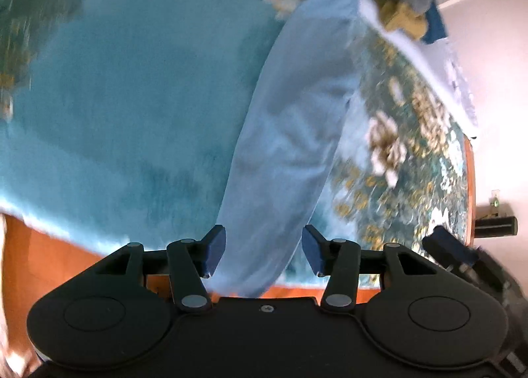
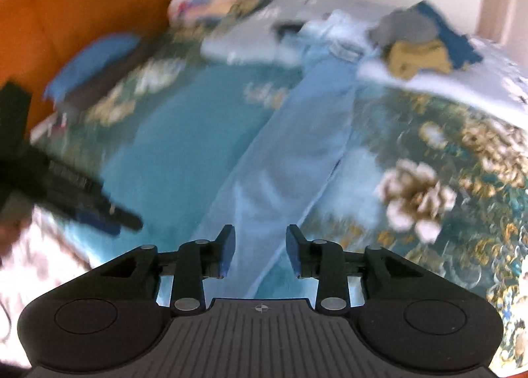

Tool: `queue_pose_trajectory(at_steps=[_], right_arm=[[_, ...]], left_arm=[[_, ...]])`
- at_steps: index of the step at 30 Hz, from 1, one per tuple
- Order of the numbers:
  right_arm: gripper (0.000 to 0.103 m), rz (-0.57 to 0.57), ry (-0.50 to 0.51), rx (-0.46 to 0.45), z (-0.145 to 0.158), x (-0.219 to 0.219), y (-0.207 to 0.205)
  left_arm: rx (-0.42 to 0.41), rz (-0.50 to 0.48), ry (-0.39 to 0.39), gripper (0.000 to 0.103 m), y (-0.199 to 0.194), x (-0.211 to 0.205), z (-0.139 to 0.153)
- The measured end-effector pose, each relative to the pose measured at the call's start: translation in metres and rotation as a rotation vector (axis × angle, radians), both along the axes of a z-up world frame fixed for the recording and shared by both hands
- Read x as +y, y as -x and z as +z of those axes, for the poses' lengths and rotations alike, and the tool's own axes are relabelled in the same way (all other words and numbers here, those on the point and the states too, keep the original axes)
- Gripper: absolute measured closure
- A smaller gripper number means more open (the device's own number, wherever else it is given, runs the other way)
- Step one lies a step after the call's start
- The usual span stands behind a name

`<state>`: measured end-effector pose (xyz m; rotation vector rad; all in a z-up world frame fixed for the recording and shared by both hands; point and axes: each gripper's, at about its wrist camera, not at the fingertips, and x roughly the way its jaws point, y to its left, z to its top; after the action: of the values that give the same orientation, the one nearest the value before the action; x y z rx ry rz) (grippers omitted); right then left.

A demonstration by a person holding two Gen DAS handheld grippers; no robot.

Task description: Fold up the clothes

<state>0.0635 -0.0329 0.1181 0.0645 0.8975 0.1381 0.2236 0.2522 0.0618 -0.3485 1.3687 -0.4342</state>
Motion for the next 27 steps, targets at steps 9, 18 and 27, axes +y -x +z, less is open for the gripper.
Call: queue_pose_trajectory(at_steps=[9, 18, 27], right_arm=[[0.062, -0.089, -0.155, 0.001, -0.007, -0.093, -0.158], [0.062, -0.059, -0.3, 0.219, -0.134, -0.167, -0.365], [0.062, 0.024, -0.441, 0.286, -0.231, -0.189, -0.464]], left_arm=[[-0.14, -0.002, -0.056, 0.05, -0.073, -0.051, 0.01], [-0.071, 0.134, -0.211, 0.05, -0.108, -0.087, -0.072], [-0.024, 0.012, -0.205, 0.05, -0.1, -0.092, -0.128]])
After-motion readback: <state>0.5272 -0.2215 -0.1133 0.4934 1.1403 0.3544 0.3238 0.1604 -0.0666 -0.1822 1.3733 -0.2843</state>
